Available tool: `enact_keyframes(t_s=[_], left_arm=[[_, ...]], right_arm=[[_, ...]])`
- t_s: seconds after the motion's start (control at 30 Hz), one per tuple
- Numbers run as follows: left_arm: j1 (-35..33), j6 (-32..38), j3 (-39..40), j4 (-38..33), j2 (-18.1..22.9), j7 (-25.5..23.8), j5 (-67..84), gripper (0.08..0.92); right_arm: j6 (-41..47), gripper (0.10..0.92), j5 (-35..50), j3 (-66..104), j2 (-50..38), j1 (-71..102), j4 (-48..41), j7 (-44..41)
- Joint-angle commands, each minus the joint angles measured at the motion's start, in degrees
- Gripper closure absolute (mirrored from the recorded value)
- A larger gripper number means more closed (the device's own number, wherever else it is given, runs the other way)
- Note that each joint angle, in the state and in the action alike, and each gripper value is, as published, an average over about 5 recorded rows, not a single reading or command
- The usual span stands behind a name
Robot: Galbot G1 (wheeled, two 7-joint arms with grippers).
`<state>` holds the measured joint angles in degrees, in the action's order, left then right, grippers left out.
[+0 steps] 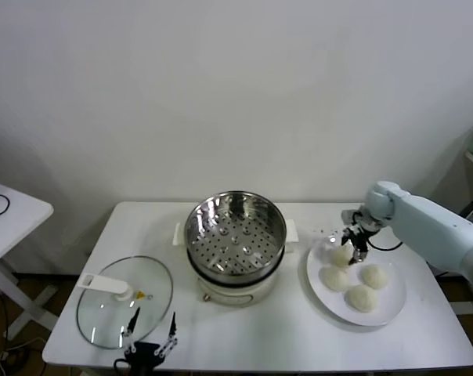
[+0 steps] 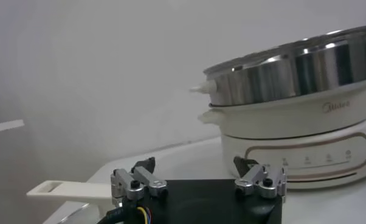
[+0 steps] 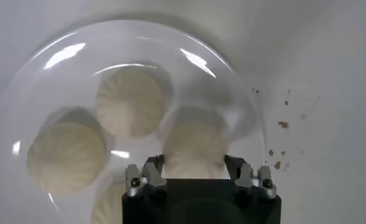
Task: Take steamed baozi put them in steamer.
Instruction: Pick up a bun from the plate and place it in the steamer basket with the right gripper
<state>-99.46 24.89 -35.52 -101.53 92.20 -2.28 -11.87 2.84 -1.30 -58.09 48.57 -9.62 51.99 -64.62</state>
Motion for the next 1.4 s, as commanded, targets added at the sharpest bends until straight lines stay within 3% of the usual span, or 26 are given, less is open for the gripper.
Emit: enact_keyframes(t_s=[0.03,0.5,0.77,1.0,1.4], left_arm=[[-0.72,0.57,-0.08,0.04,0.89,0.10,-0.70,0.177],[-0.67,1.33,-0.60,0.34,1.15,0.78,-0.61,0.177],[-0.12,1.40,-0.59,0.48,1.44,1.12,-1.03,0.177],[-0.18,1.46,-1.05,-0.36,1.71,1.11,-0.77,0.177],[-0.03,2.24,-1.43,0.23,1.97,1.11,-0.61,0.177]], right_arm=[[-3.11,0.346,1.80,-3.53,-0.86,-6.74,3.61,-0.05],[-22.14,0.339,10.03,-16.46,6.16,-34.47,10.20,-1.81],[-32.53,0.339,5.09,-18.14,18.30,-35.58,14.42,1.86],[-37.51,0.346,-0.94,-20.17,29.03,-32.61,8.63,3.84],[-40.86,0.347,-12.00,-19.47,32.55,-21.82,-0.09,5.17]])
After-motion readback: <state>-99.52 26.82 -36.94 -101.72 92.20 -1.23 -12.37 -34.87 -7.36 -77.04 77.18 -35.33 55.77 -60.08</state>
